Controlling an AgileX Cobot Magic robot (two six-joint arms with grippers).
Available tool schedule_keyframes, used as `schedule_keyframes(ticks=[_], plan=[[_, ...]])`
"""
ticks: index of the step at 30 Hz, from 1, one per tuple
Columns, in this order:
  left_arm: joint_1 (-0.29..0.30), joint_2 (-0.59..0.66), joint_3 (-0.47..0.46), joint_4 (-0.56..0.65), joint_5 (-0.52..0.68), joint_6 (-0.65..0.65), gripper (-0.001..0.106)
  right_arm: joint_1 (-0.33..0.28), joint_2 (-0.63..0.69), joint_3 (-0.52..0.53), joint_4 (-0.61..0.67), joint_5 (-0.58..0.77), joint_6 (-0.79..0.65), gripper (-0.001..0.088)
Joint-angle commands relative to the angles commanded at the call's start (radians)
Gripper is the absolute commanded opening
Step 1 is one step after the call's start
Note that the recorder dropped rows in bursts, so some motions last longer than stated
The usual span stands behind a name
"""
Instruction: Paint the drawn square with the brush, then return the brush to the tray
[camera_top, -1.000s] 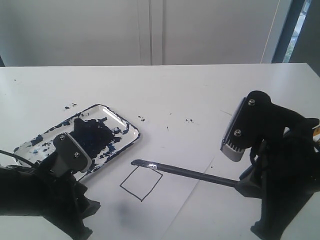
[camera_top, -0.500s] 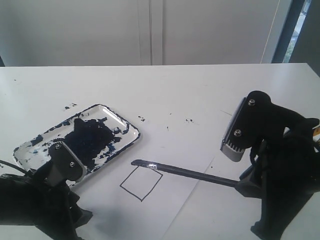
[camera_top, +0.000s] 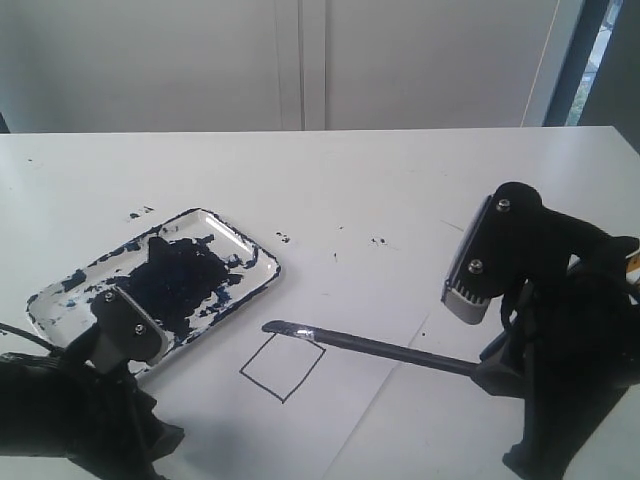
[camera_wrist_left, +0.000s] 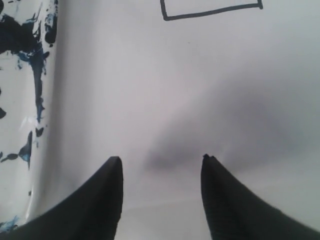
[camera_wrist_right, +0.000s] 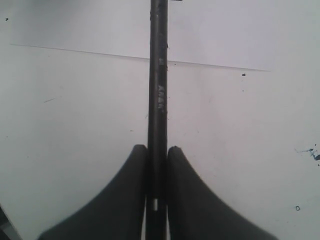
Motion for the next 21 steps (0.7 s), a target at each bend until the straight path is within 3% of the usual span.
schedule_keyframes(ticks=[21], plan=[[0.0,0.0,0.014,0.0,0.023,-0.025,0.053,0.0,0.0,0.0,0.0,0.009,0.0,0.0]])
